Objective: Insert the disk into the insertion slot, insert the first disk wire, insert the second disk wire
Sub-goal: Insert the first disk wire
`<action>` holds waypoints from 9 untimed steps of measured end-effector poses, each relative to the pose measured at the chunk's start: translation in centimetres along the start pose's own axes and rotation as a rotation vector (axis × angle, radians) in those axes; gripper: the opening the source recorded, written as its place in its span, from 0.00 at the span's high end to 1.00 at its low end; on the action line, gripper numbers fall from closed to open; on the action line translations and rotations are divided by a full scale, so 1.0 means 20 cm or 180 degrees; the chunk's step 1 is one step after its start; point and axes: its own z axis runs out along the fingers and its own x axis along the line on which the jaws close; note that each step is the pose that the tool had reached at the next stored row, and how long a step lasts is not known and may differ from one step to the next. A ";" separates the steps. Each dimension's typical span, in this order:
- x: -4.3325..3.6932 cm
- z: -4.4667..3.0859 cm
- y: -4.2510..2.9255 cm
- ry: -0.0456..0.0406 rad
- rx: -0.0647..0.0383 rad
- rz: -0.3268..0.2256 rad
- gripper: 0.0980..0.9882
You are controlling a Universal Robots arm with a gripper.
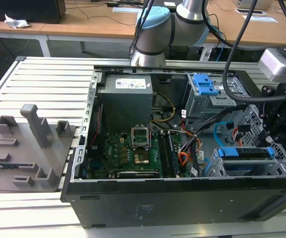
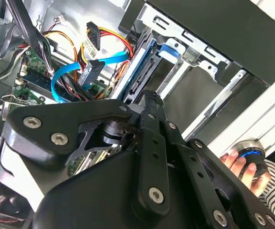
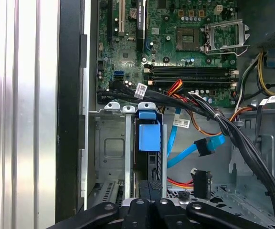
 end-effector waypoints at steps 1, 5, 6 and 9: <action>0.000 0.000 0.000 0.0000 0.0000 0.0000 0.99; 0.000 0.000 -0.001 0.0000 0.0000 0.0000 0.98; 0.000 0.000 -0.001 0.0000 0.0000 0.0000 0.92; 0.000 0.000 -0.001 0.0000 0.0000 0.0000 0.64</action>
